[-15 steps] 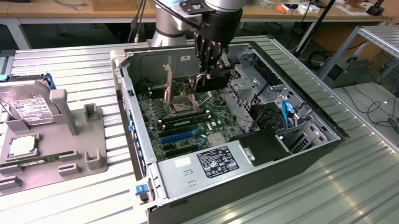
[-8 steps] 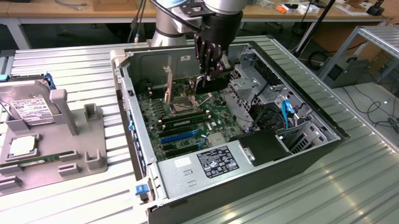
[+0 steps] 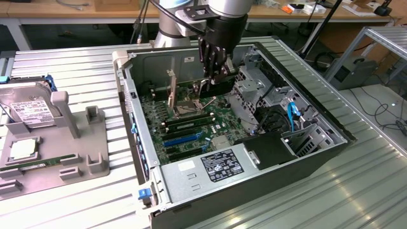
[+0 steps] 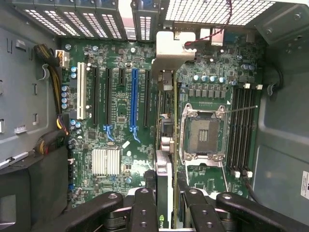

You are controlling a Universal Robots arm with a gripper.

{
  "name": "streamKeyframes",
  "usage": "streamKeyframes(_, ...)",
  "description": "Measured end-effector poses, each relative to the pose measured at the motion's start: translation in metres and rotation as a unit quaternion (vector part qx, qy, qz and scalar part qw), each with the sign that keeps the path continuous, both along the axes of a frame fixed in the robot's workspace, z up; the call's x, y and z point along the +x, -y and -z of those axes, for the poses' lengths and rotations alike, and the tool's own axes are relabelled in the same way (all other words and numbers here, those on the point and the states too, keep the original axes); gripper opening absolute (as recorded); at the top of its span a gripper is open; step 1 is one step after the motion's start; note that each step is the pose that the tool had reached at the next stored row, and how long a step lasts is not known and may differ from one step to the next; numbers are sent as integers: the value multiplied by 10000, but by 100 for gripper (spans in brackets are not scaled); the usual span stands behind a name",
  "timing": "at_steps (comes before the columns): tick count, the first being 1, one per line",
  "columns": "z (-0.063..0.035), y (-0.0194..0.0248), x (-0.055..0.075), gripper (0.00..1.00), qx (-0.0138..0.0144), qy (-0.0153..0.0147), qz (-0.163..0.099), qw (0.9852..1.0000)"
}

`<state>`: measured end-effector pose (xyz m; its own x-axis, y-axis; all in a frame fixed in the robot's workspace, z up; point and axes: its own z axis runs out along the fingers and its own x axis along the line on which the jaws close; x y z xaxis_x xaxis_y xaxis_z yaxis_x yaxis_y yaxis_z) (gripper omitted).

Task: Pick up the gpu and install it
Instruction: 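Insert the gpu into the slot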

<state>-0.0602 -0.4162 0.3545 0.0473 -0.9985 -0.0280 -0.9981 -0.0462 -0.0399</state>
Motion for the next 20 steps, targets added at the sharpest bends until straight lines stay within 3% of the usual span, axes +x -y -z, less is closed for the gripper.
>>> streamKeyframes(20, 95, 39, 0, 27, 0, 0, 0, 10000)
